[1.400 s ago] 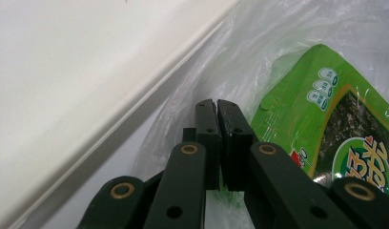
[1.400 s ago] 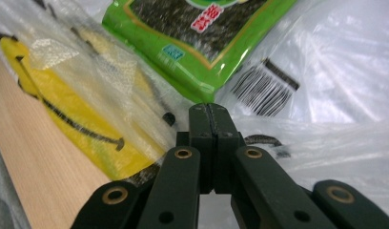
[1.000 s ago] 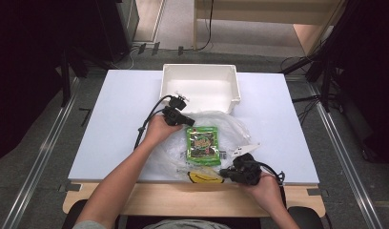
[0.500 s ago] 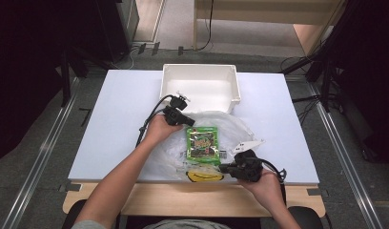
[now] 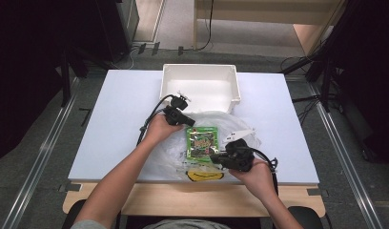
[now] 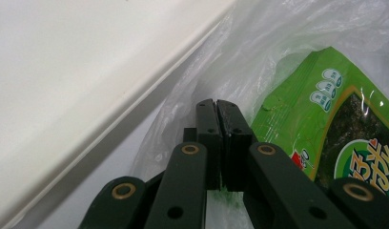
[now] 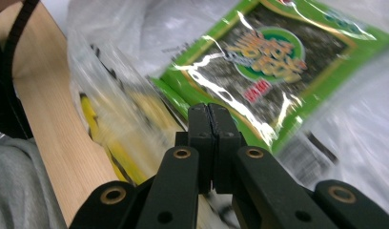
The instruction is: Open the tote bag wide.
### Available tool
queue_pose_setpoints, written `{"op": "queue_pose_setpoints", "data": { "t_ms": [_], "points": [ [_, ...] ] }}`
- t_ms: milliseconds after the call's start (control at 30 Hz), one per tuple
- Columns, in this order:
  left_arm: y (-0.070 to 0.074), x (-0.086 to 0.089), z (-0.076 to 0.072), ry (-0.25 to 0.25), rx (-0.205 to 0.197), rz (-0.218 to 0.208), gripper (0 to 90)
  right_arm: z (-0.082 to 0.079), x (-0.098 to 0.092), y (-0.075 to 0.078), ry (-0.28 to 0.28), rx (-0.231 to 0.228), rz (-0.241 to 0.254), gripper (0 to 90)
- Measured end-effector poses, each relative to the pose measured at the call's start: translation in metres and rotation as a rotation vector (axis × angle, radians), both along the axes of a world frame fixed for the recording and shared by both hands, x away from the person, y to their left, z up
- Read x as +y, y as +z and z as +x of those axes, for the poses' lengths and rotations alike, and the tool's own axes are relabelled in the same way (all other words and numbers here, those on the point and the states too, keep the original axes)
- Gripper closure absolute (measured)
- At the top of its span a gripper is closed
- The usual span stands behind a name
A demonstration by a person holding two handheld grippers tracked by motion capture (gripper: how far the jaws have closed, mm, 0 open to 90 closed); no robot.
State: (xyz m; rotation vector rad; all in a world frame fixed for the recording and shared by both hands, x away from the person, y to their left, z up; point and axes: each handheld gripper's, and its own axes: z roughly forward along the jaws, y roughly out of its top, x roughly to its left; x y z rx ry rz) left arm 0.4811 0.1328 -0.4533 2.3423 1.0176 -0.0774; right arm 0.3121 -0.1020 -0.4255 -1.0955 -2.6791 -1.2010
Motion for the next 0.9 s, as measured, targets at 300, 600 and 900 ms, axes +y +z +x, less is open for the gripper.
{"op": "queue_pose_setpoints", "data": {
  "t_ms": [300, 600, 900],
  "points": [
    [0.000, 0.000, 0.000, 0.000, 0.001, -0.003, 89.6, 0.010, 0.032, 0.004, 0.065, -0.004, 0.005, 90.0],
    [-0.001, 0.001, 0.001, 0.002, 0.008, -0.012, 89.6, 0.009, 0.056, -0.001, 0.126, 0.006, 0.011, 90.0],
    [-0.001, 0.000, 0.000, 0.005, -0.006, -0.014, 89.6, 0.002, 0.063, -0.032, 0.156, 0.062, -0.005, 90.0]
  ]
}}
